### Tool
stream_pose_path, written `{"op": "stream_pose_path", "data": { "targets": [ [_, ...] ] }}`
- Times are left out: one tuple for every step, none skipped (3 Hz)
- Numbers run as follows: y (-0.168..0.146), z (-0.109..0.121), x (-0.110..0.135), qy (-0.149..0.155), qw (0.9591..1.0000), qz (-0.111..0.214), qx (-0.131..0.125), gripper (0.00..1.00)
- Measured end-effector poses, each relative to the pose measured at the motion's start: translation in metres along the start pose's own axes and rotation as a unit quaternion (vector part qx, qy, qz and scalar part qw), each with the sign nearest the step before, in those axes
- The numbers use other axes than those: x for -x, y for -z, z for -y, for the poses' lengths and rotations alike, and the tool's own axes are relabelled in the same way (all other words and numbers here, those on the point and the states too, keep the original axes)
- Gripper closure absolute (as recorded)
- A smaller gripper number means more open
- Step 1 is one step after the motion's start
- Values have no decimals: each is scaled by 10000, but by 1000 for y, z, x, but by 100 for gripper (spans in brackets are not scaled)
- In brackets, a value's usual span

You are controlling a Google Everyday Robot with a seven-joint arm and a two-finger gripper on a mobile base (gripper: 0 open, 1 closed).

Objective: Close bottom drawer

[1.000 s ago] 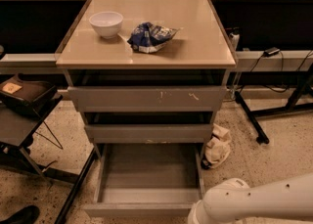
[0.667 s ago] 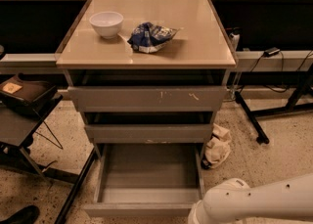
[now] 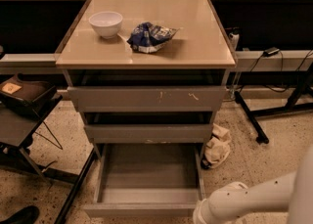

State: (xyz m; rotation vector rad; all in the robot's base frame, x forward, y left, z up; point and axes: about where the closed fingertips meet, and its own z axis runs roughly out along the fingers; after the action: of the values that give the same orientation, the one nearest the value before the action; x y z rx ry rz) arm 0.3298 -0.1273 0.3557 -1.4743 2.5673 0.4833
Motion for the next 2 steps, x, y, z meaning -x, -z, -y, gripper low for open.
{"op": "stream_pose_path", "data": {
  "targets": [
    [-75,60,-15,-325,9990,303,-53,0],
    [-76,59,-16,-326,9990,302,-50,0]
  ]
}}
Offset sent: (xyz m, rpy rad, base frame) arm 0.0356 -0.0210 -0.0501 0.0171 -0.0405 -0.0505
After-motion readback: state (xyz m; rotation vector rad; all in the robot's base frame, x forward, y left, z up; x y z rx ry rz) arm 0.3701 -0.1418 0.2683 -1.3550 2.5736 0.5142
